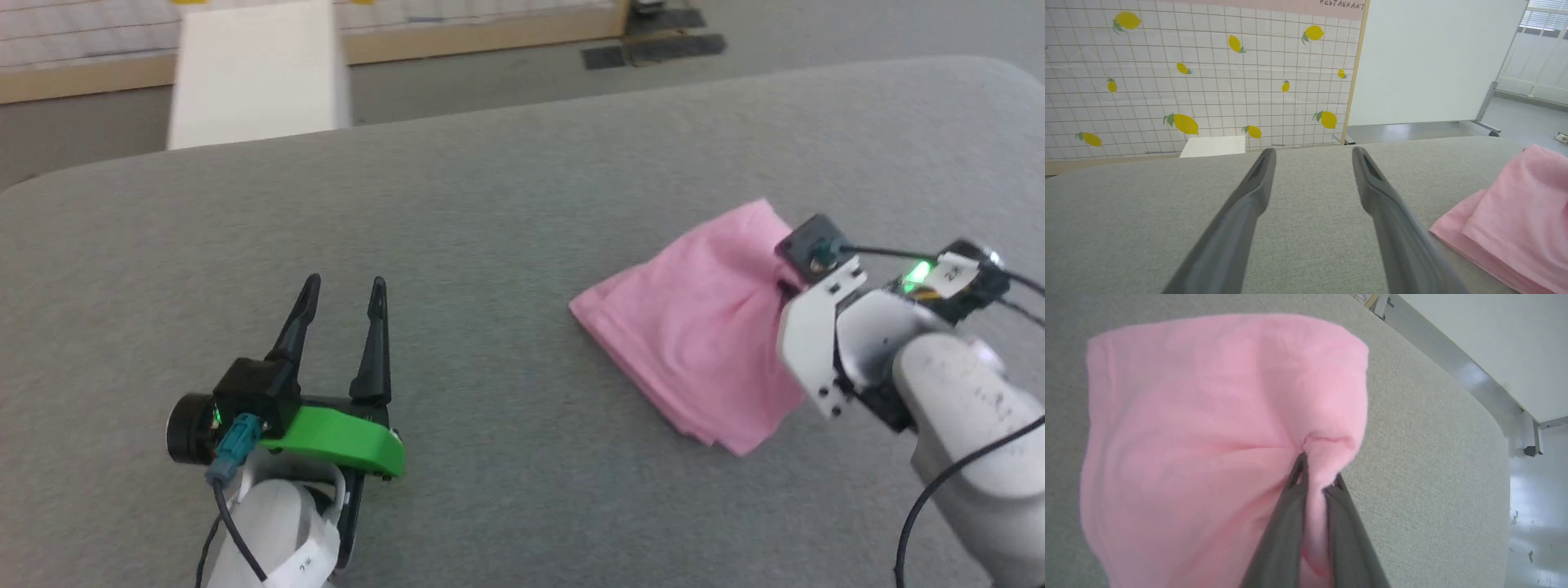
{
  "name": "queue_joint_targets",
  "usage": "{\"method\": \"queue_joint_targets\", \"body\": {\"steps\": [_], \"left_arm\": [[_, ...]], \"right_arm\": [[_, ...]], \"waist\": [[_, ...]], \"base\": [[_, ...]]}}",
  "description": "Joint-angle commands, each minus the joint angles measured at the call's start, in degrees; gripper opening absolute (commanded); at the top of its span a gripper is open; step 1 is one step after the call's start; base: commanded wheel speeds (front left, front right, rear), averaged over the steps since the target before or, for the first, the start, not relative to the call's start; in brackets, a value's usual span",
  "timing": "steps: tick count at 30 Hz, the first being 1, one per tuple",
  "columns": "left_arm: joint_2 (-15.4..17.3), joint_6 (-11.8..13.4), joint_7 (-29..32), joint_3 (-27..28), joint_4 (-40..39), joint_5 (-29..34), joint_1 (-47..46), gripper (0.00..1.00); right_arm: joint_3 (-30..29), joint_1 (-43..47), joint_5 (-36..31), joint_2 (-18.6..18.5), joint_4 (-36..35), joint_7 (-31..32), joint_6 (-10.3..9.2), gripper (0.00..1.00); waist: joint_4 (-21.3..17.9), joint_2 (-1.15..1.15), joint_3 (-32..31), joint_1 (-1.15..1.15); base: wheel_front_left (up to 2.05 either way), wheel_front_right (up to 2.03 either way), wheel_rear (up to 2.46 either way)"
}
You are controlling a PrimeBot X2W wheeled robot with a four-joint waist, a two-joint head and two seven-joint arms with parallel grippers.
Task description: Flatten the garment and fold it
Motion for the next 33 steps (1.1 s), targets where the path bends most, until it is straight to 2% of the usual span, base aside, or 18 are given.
{"method": "queue_joint_targets", "body": {"steps": [1,6,12,23,33], "left_arm": [[0.03,-0.35,-0.21,0.1,-0.19,1.11,-1.15,1.0],[1.24,-0.97,-0.21,-0.52,-0.26,2.99,-3.62,1.0],[3.11,-1.51,-0.21,-2.08,-0.59,4.91,-7.67,1.0],[6.96,-1.78,1.07,-3.52,-2.98,6.78,-11.12,1.0],[8.05,-1.45,3.62,-4.51,-7.82,7.12,-11.18,1.0]], "right_arm": [[0.64,-2.77,0.03,-0.45,1.81,-1.56,-0.1,0.0],[1.21,-10.4,-1.46,-1.32,9.6,-7.28,-0.1,0.0],[-2.48,-16.69,-4.69,-2.27,18.79,-13.04,-0.1,0.0],[-17.59,-22.08,-14.99,-4.98,30.9,-24.25,-0.1,0.0],[-32.23,-23.3,-28.62,-7.34,33.46,-27.91,-0.1,0.0]], "waist": [[-10.87,0.0,5.62,0.0],[-16.37,0.0,9.59,0.0],[-18.62,0.0,15.45,0.0],[-15.99,0.0,22.11,0.0],[-11.24,0.0,24.22,0.0]], "base": [[0.0,0.0,0.0],[0.0,0.0,0.0],[0.0,0.0,0.0],[0.0,0.0,0.0],[0.0,0.0,0.0]]}}
